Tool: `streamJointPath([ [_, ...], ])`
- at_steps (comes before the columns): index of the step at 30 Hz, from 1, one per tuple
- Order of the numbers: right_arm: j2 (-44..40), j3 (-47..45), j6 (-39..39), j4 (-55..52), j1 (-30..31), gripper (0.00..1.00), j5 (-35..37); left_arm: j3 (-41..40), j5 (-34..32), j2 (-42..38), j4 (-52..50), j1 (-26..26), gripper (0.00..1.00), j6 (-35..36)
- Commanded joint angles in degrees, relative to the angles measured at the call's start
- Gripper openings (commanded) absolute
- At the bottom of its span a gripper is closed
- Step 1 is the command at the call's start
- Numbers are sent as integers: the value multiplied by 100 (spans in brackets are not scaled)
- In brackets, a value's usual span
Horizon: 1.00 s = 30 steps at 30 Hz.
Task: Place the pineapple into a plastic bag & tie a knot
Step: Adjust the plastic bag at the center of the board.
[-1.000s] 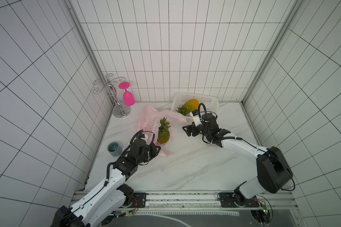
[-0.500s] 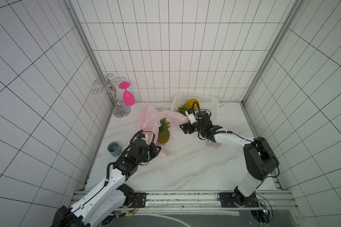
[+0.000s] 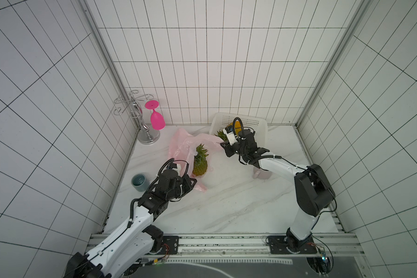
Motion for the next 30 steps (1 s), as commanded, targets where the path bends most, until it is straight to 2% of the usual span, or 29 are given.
streamJointPath([
  [1,-204,814,23,-319,-2,0,-138,375,152,-79,73,43,0,19],
  [4,-624,1116,156,-788,37,0,-113,787,239,-194,-157,44,0,99],
  [10,-1204,2461,416,-2389,85,0,-11,2183,162,-494,-980,53,0,377],
  [12,-1360,2803,459,-2633,83,0,-6,2647,101,-508,-1261,69,0,485],
  [19,-1406,3995,551,-3604,55,0,175,3743,-58,-316,-1938,105,0,907],
  [22,-1465,3889,564,-3677,22,0,329,3803,-241,-288,-2155,169,0,1114],
  [25,-1530,3557,538,-3658,-25,0,418,3531,-233,-321,-2110,233,0,1194],
  [28,-1561,3083,559,-3654,-48,0,442,2982,56,-343,-1823,256,0,1275],
  [30,-1667,2422,599,-3479,-52,0,339,2534,339,-437,-1440,255,0,1266],
])
